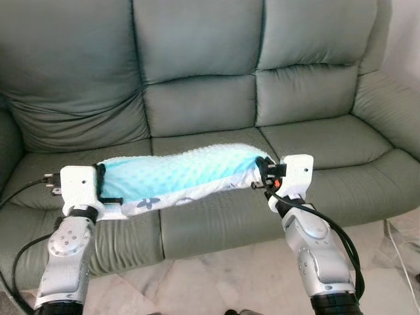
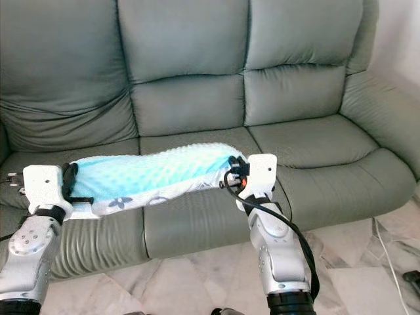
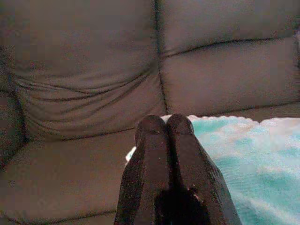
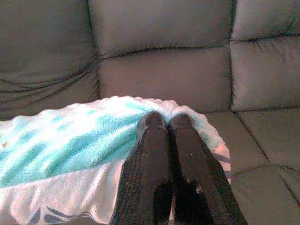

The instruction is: Move the pillow to the sofa

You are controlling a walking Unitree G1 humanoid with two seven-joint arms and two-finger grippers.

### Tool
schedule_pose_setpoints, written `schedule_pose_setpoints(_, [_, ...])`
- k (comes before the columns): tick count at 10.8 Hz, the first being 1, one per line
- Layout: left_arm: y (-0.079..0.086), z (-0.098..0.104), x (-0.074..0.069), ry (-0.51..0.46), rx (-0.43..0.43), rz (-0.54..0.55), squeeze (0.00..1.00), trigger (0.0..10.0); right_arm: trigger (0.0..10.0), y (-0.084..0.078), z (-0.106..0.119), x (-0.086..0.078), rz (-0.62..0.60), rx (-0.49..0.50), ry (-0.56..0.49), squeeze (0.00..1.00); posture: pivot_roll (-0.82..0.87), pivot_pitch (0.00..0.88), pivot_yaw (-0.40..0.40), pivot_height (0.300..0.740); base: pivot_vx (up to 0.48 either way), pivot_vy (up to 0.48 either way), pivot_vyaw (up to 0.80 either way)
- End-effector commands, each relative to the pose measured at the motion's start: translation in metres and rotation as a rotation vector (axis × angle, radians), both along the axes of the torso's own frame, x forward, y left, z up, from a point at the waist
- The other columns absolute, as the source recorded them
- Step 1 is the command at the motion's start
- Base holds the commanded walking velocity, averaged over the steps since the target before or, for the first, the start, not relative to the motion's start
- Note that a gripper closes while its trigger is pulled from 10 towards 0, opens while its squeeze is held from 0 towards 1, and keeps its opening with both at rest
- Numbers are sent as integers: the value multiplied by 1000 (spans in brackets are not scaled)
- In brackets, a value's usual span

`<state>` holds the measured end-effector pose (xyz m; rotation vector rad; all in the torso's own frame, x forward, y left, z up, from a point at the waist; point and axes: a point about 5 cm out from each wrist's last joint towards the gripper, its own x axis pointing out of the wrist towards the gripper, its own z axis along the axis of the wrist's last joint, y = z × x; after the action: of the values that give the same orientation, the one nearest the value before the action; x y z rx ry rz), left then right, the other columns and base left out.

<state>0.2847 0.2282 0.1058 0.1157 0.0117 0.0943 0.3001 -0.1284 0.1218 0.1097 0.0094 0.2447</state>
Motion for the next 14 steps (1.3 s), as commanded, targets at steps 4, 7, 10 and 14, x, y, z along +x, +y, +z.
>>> schedule_pose_setpoints(4, [-10, 4, 4, -7, -44, -18, 0, 10000, 10000, -9, 0, -3, -28, -11, -5, 0, -78, 121, -26, 740, 0, -246, 0])
schedule_pose_setpoints(7, [-13, 4, 6, -2, -45, -25, 0, 10000, 10000, -8, 0, -3, -18, -31, -10, 0, -81, 122, -28, 740, 0, 0, 0])
schedule_pose_setpoints(10, [-14, 2, 9, 22, -100, 2, 0, 10000, 10000, -9, 1, -3, -25, -9, -10, 0, -88, 121, -27, 740, 0, -320, 533])
schedule_pose_setpoints(14, [-13, 2, 12, 20, -171, 15, 0, 10000, 10000, -11, 1, -4, -31, -9, -10, 0, -94, 119, -24, 740, 0, -360, 0])
